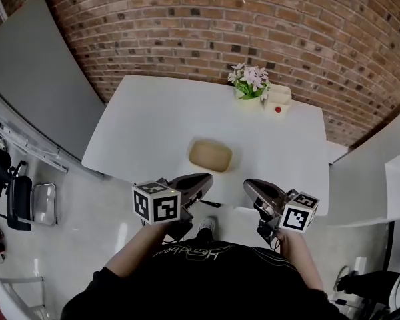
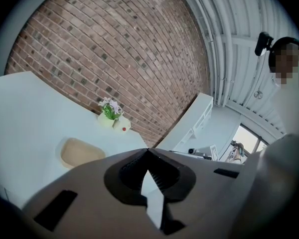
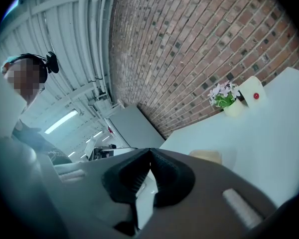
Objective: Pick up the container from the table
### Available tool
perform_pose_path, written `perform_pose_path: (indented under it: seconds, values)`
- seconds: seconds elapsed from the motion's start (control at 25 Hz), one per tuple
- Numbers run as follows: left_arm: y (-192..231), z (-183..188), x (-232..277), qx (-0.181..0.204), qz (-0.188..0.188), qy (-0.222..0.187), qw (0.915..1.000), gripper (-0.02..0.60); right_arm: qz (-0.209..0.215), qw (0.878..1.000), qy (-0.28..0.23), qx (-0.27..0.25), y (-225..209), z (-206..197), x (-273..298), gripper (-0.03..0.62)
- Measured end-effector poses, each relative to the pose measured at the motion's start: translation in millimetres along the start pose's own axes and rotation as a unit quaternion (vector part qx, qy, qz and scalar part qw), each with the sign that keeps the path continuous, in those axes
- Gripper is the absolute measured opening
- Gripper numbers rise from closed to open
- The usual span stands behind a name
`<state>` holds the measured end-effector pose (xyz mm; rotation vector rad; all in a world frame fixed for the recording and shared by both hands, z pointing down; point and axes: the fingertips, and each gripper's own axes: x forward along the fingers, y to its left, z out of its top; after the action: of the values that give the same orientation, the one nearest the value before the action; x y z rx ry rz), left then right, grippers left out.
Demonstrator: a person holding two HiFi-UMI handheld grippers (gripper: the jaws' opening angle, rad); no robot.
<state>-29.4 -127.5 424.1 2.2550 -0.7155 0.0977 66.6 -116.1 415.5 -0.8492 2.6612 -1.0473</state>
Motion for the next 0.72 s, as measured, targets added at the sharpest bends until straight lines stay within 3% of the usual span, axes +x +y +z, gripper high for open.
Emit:
perform_pose_path:
  seconds: [0.28,0.72]
  values:
    - [47.8,17.9,13.0,-0.023,0.0,0.014,0.9997,0.003,-0.032,0.999,0.004,0.034,-41.3,10.8,29.2,0.006]
    - [123.5,29.0,29.0,-0.064,0.044,0.036,0.9963,0.005,-0.09,0.994,0.027,0.051,-105.1,5.6,53.3,0.009]
